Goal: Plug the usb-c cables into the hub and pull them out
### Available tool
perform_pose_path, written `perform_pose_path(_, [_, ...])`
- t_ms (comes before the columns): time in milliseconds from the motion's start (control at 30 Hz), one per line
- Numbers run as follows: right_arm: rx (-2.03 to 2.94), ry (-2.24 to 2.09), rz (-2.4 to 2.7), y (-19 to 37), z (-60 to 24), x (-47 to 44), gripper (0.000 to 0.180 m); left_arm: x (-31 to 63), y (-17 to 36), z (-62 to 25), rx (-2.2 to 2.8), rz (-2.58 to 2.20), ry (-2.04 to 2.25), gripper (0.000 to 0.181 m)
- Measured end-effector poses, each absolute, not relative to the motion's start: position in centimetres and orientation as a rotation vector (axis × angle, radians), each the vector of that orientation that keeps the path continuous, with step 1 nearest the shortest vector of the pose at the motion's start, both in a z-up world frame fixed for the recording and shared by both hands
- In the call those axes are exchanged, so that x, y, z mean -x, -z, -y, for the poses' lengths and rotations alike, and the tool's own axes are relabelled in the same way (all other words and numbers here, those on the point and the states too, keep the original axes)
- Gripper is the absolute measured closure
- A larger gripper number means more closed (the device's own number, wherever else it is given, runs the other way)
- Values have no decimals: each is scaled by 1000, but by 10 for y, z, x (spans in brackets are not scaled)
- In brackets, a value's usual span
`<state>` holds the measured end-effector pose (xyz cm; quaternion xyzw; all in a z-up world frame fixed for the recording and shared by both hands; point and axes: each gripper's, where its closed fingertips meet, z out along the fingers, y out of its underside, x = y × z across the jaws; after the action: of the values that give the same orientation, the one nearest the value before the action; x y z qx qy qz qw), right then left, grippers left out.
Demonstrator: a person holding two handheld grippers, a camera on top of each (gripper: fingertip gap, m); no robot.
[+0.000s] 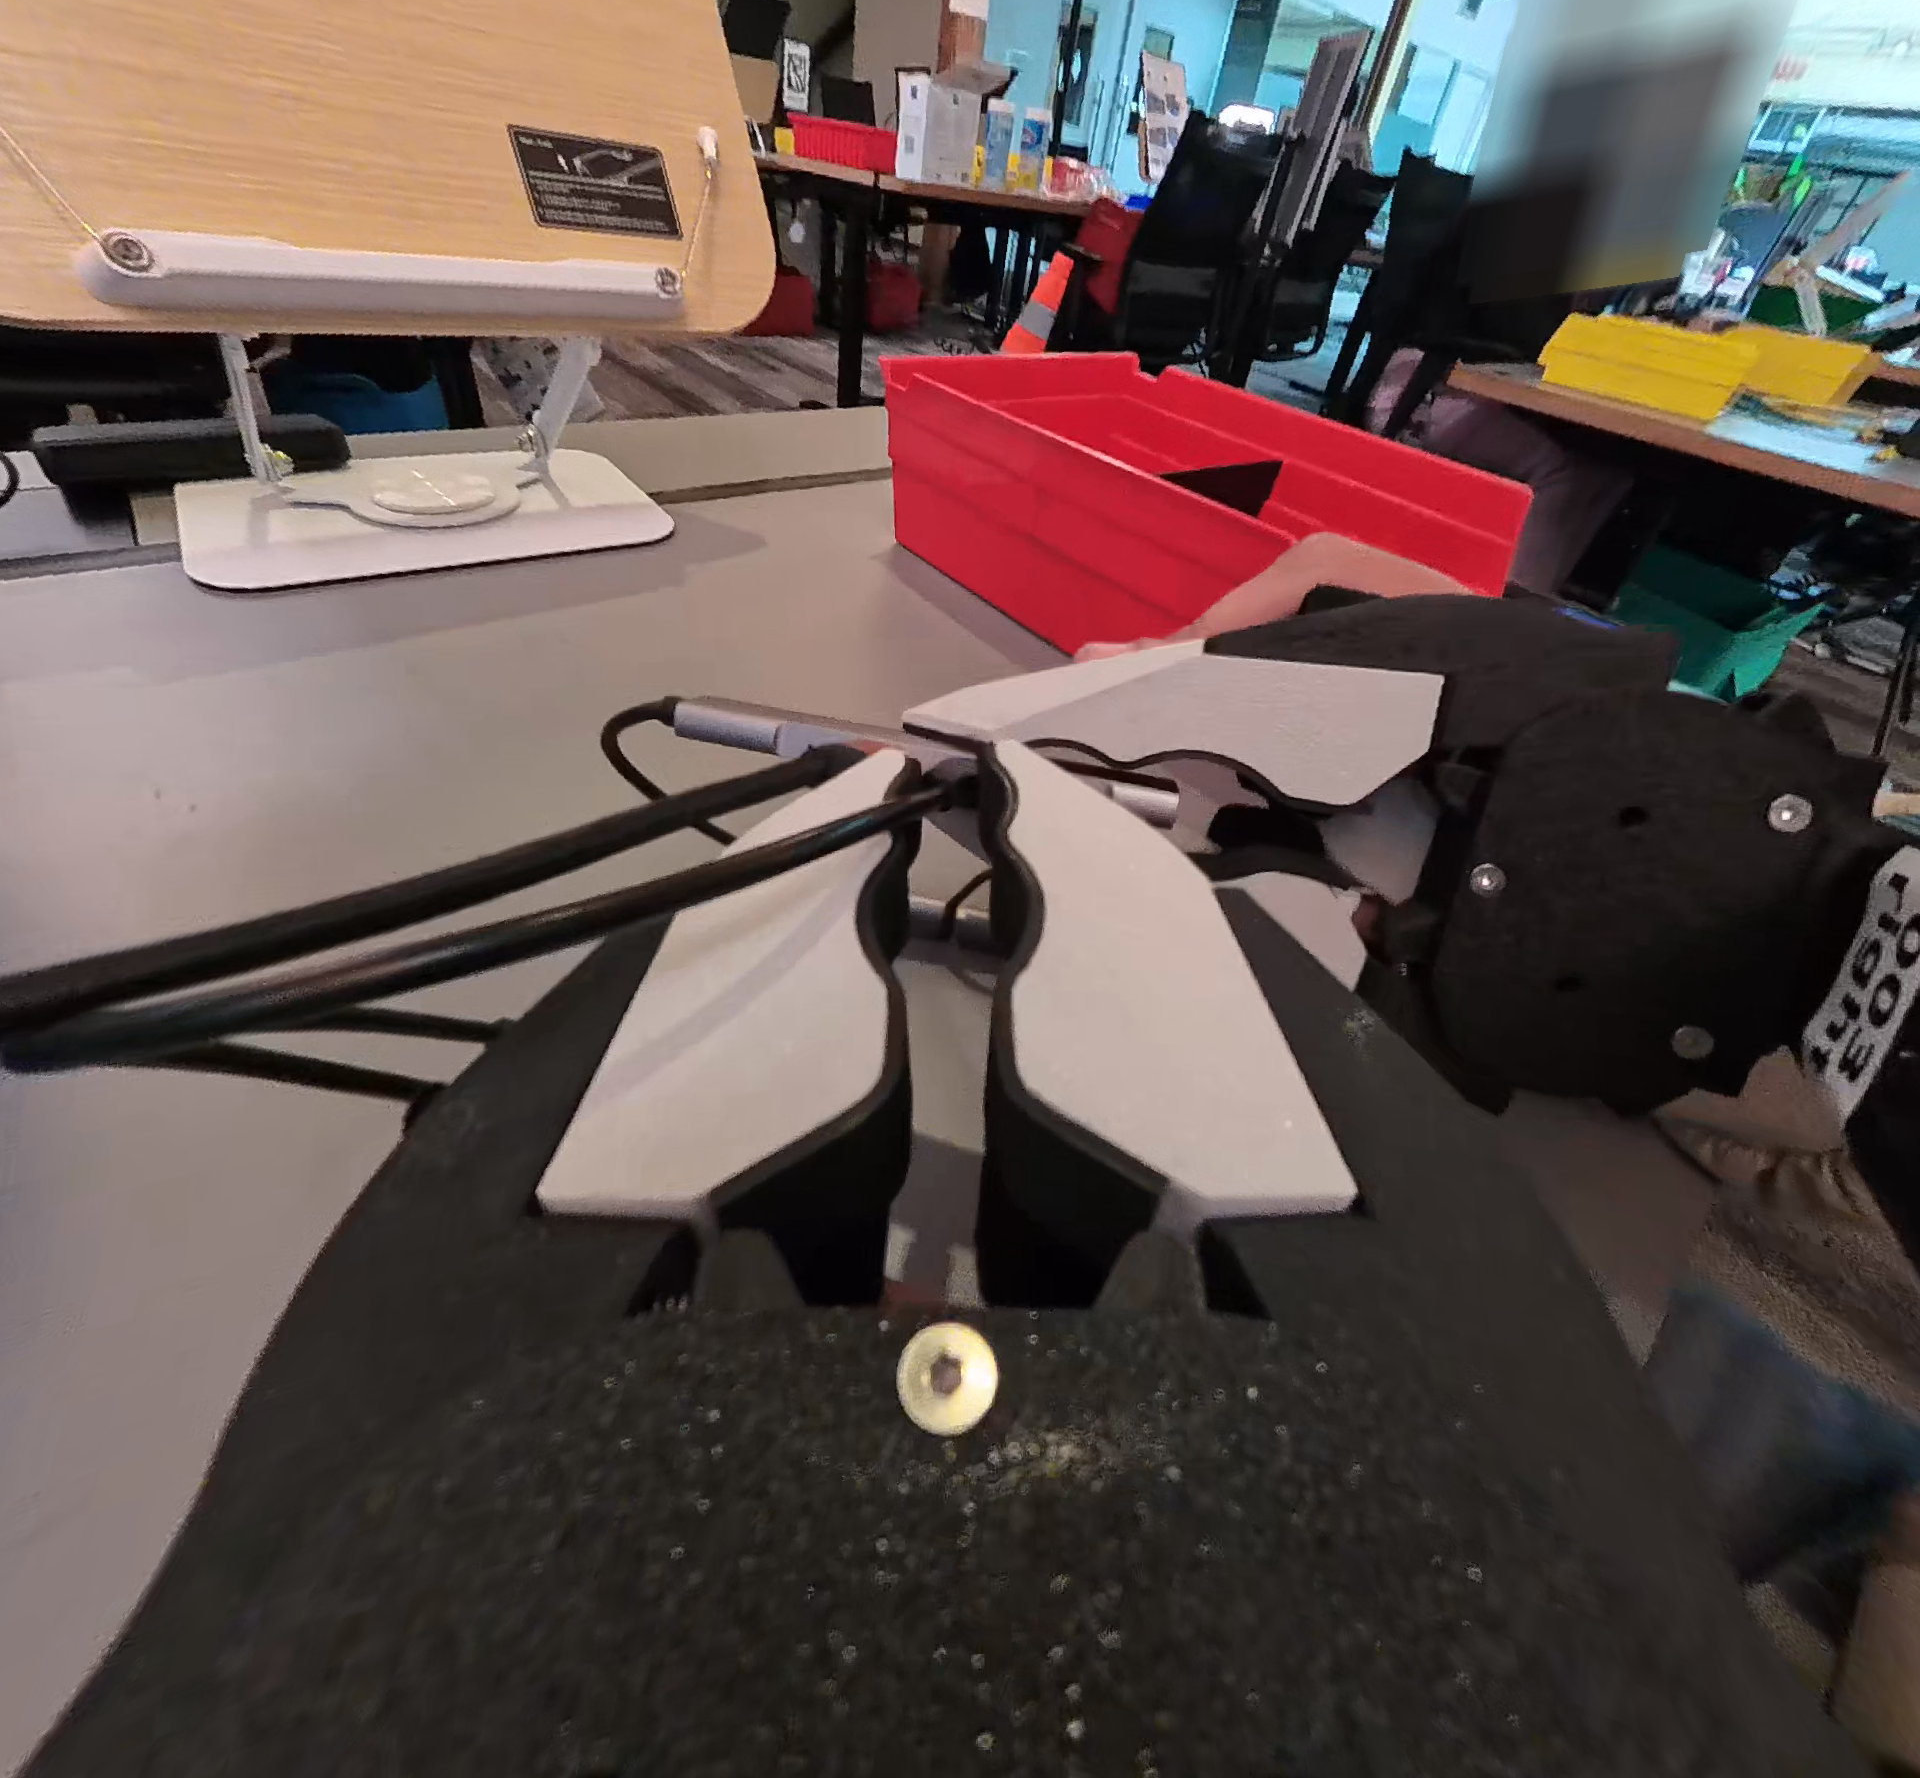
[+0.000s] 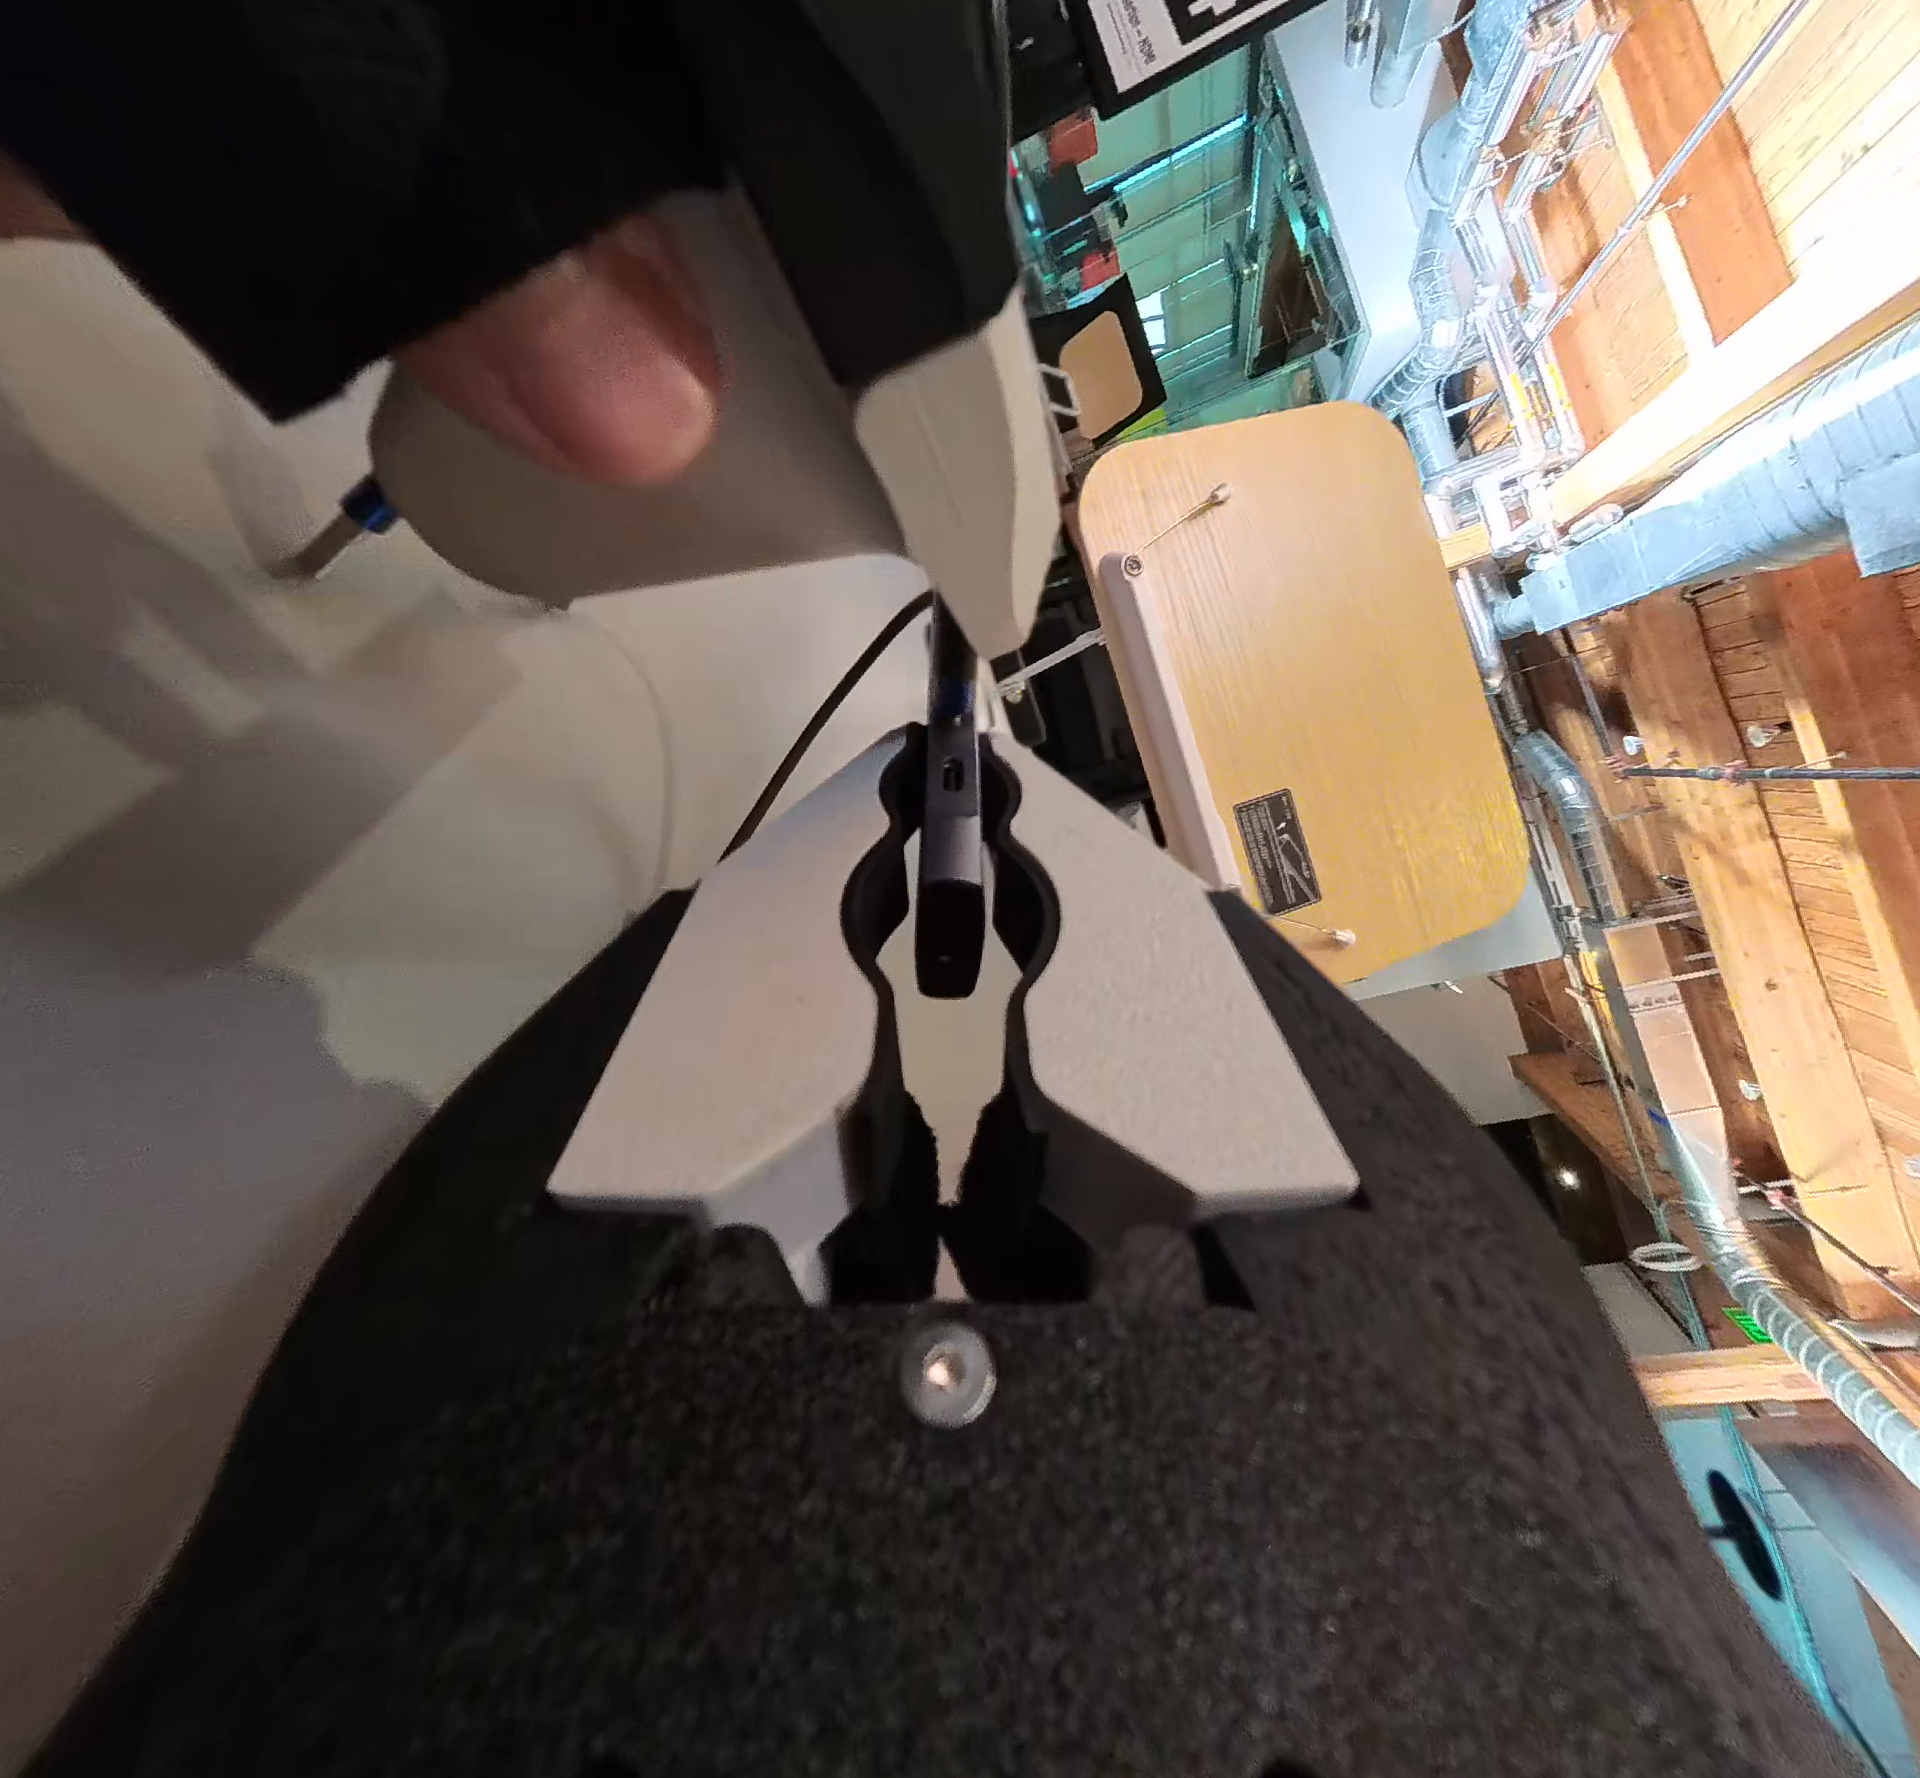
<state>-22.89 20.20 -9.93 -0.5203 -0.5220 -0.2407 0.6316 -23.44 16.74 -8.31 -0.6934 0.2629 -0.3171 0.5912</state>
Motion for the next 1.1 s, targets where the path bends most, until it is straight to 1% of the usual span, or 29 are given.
perform_pose_path(200, [1198, 467, 1187, 96, -203, 228, 171, 237, 80, -168, 1608, -668, 725, 174])
perform_pose_path(400, [1161, 507, 1198, 93, -202, 231, 171, 243, 78, -168, 1579, -732, 637, 178])
perform_pose_path(700, [1181, 412, 1196, 95, -199, 236, 171, 248, 76, -168, 1582, -751, 624, 178])
perform_pose_path(833, [1183, 391, 1226, 99, -199, 235, 171, 244, 83, -166, 1600, -785, 702, 171])
perform_pose_path(933, [1149, 470, 1257, 104, -200, 233, 171, 243, 90, -164, 1648, -782, 792, 166])
perform_pose_path(1000, [1151, 484, 1259, 105, -202, 232, 171, 239, 95, -161, 1673, -814, 799, 157])
perform_pose_path(1100, [1136, 483, 1257, 102, -201, 231, 171, 237, 100, -161, 1689, -813, 752, 158])
